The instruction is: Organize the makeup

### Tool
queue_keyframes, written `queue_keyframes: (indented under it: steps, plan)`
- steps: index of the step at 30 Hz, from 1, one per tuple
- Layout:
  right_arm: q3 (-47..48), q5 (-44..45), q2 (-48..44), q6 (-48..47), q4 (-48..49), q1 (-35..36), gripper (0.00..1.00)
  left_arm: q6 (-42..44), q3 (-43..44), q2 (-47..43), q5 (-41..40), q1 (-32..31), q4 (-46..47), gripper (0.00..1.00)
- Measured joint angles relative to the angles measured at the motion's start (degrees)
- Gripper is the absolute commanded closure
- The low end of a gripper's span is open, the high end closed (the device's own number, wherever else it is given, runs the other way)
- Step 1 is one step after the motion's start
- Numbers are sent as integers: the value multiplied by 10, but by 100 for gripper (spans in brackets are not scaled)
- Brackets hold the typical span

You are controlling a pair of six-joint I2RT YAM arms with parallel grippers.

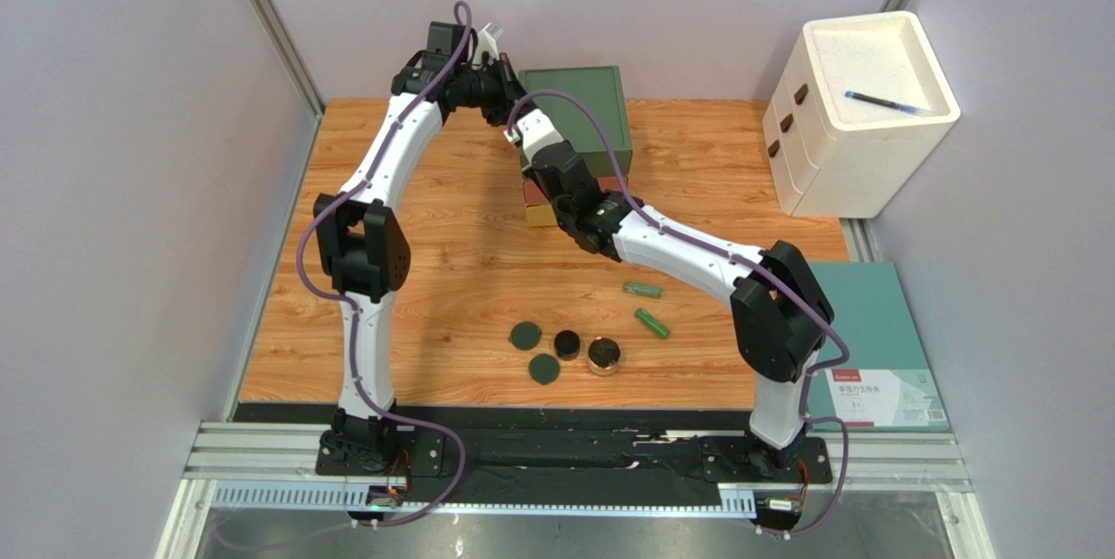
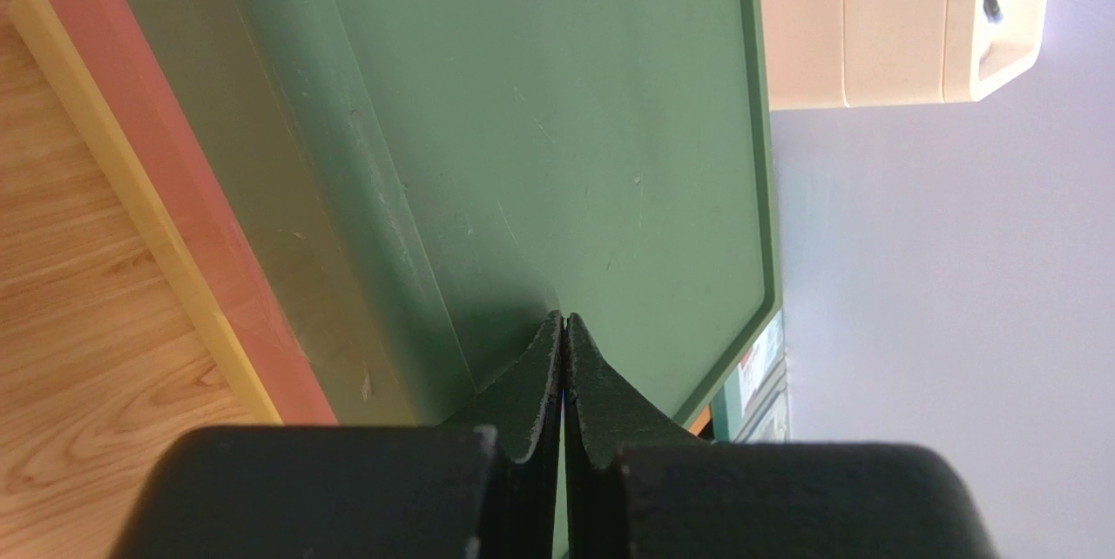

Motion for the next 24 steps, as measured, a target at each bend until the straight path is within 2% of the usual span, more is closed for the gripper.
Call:
queue_keyframes:
  steps: [7,10,12,14,15,20,24]
  plan:
    - [-7,-9,-42,57,-16,-7,99,3,-5,0,9,0,0,100]
    - [-42,-63,-94,127,-23,-18,90,4,-6,0,13,0,2,100]
    - [-84,-114,-133,187,-12,-35,67,5,-6,0,15,0,2,100]
    - [-128,-170,-163,241,9,-57,36,5,-7,0,18,0,2,100]
    - [-148,-195,-171,262,23,-67,32,5,-8,0,19,0,2,100]
    - [-246,-324,-175,350,97,-110,30,7,-11,0,26,0,5,100]
    - [-339,-414,-163,455,229,-139,30,9,-16,-1,33,0,11,100]
